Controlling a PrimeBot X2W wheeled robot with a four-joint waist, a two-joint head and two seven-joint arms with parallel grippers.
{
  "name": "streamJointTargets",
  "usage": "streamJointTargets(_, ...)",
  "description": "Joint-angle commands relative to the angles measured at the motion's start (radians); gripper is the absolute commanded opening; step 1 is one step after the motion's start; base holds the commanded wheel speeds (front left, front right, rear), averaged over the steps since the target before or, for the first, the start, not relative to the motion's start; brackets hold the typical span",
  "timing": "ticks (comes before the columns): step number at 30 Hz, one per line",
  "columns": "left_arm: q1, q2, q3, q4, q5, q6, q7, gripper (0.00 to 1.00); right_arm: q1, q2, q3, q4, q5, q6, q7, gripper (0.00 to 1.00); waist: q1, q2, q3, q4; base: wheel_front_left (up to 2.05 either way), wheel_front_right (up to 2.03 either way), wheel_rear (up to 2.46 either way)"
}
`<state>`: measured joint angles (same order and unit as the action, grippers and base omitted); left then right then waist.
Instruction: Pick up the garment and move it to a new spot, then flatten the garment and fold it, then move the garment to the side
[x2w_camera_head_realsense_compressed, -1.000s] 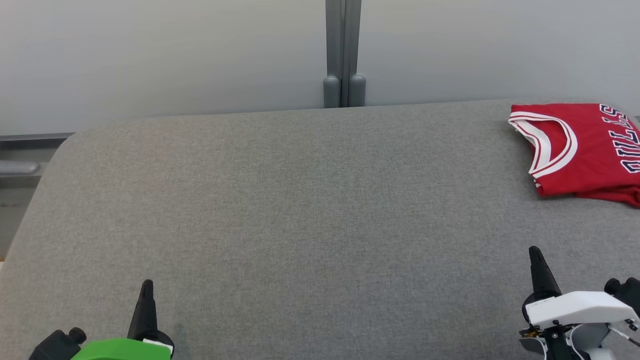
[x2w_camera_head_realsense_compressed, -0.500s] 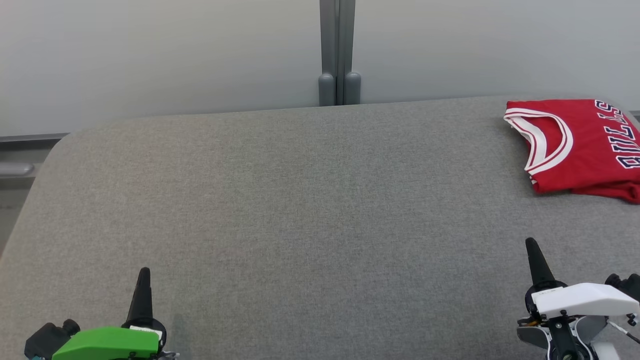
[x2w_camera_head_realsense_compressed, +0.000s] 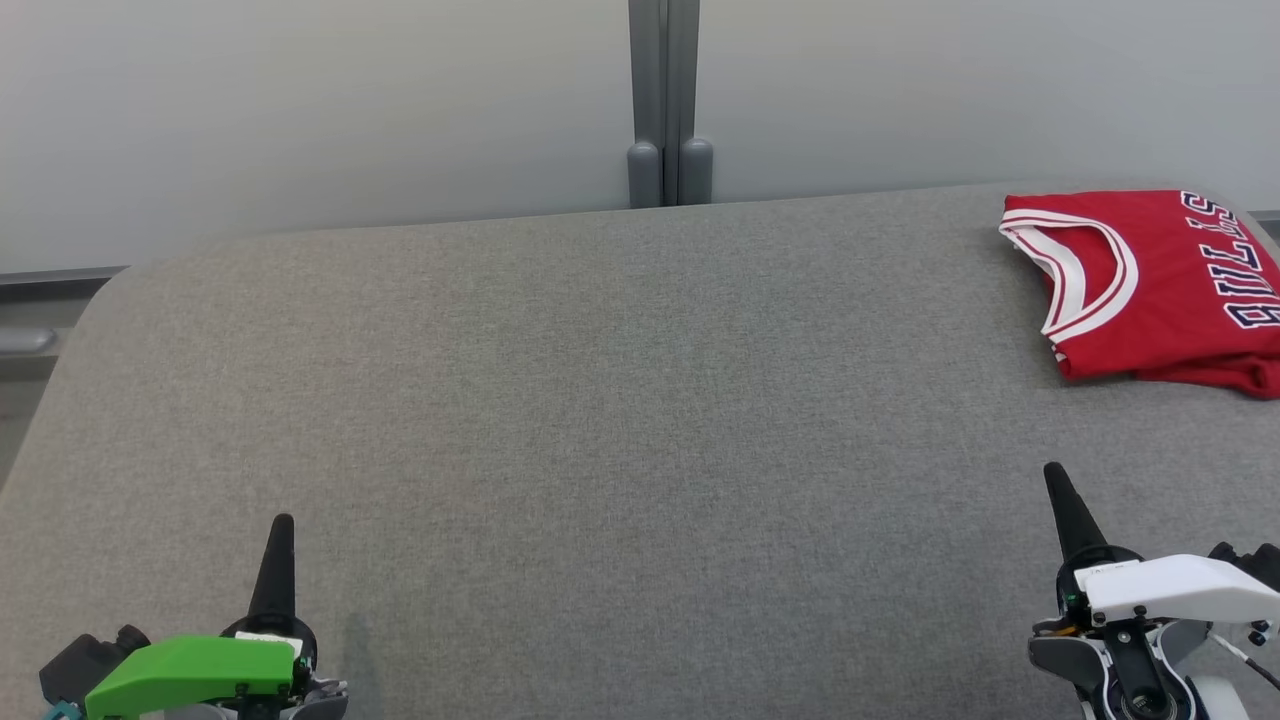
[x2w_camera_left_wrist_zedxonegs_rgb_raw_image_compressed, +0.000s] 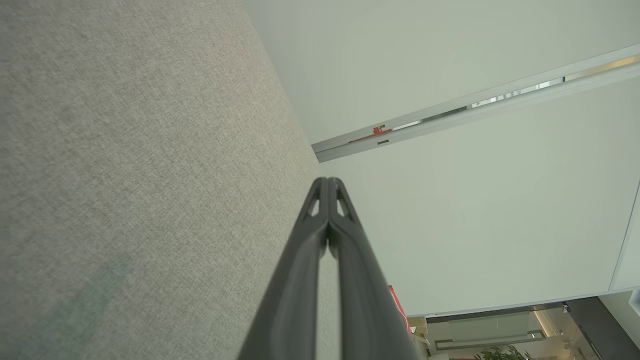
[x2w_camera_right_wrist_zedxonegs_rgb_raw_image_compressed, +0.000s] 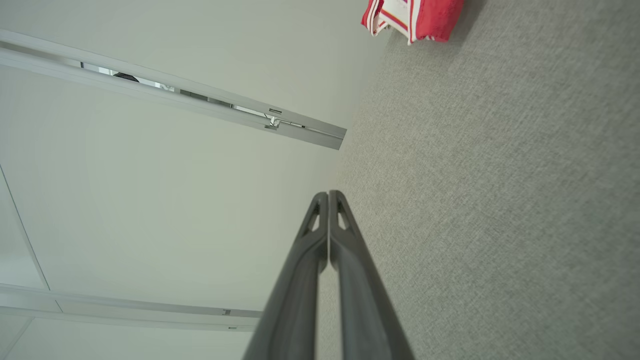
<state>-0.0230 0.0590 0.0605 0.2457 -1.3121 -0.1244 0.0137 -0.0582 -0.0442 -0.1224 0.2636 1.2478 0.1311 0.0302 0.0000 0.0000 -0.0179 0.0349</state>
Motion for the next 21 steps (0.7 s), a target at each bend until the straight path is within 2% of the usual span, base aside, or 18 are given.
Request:
streamJointTargets(1,-0.027,0.009,0.005,-0.007,-0.026,-0.007,0.006,0.00,-0.022,-0.006,0.001,-0.010,0.029,0.000,0.007,0.00,0.0000,0.0000,0.001,-0.001,0.00,0.00,0.00)
streamJointTargets(21,-0.063,0.008,0.023,-0.004,-0.179,-0.008,0.049,0.00,-0.039,-0.007,0.005,-0.016,0.206,0.000,0.049,0.00,0.0000,0.0000,0.010,-0.017,0.00,0.00,0.00)
